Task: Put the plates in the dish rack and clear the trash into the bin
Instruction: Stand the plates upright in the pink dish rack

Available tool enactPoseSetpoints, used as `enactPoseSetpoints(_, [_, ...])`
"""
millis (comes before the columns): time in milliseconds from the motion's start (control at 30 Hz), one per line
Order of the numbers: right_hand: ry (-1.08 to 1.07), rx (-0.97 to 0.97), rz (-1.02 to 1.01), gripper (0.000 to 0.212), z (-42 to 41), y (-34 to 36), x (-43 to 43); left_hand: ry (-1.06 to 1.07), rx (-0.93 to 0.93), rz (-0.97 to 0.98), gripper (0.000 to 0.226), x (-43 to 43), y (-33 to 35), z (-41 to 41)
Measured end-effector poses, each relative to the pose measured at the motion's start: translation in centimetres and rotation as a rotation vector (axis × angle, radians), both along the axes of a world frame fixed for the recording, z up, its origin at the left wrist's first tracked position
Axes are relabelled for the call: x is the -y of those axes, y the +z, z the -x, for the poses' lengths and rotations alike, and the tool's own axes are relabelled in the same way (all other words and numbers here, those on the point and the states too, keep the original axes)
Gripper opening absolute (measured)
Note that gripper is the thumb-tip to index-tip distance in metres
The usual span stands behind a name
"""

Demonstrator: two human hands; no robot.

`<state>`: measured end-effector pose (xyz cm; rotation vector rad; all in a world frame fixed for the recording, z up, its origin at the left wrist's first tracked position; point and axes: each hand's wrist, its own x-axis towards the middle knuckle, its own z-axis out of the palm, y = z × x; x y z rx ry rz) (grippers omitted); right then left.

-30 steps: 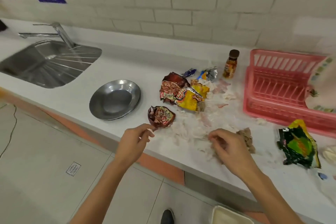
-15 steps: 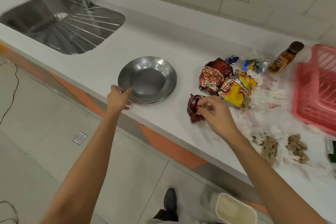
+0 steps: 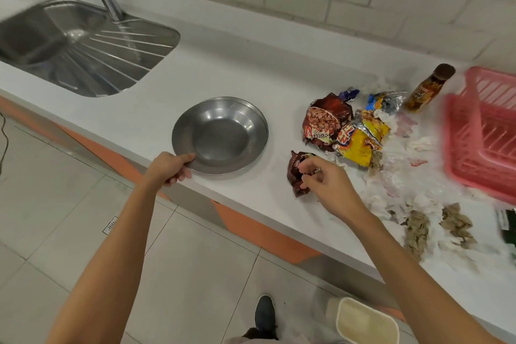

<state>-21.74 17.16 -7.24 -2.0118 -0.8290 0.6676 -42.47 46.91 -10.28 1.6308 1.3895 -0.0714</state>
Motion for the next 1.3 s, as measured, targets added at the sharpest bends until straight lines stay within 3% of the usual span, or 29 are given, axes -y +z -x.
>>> enactPoseSetpoints(133, [-0.001, -0.02, -0.017, 0.03, 0.7, -0.4, 0.0, -0.085, -0.038, 0.071, 0.063, 0.8, 0.5, 0.5])
enactPoseSetpoints(267, [-0.017, -0.056, -0.041, 0.041, 1.4, -0.6, 0.0, -0.131, -0.03, 0.025, 0.063, 1.4, 1.5, 0.6])
enactPoseSetpoints(433, [-0.022, -0.153, -0.061, 0.038, 1.7, -0.7, -0.4, 0.071, 0.35, 0.071, 0.031, 4.0, 3.7, -0.1])
enactPoseSetpoints(567, [-0.069, -0.353, -0.084, 0.033, 1.9, 0.1, -1.1, 0.155, 0.523, 0.0, 0.029, 6.8, 4.0, -1.1])
enactPoseSetpoints(733, [-0.195, -0.689, -0.214, 0.03, 1.3, 1.9, -1.7, 0.131, 0.691, -0.075, 0.026, 9.9, 5.3, -1.9])
enactPoseSetpoints(900, [-0.289, -0.861, -0.429, 0.032, -0.3, 3.3, -0.4, -0.006, 0.785, -0.012, 0.028, 13.6, 6.2, -3.9])
enactPoseSetpoints(1033, [-0.475, -0.821, -0.582, 0.026, -2.0, 4.5, 2.7, -0.138, 0.818, 0.081, 0.025, 17.4, 6.4, -6.6])
enactPoseSetpoints(1233, [-0.612, -0.482, -0.514, 0.021, -5.2, 6.4, 10.3, -0.288, 0.774, 0.151, 0.031, 23.0, 6.1, -12.0])
enactPoseSetpoints(1300, [-0.631, -0.375, -0.494, 0.023, -6.3, 7.5, 13.2, -0.282, 0.781, 0.196, 0.042, 25.1, 6.2, -14.5])
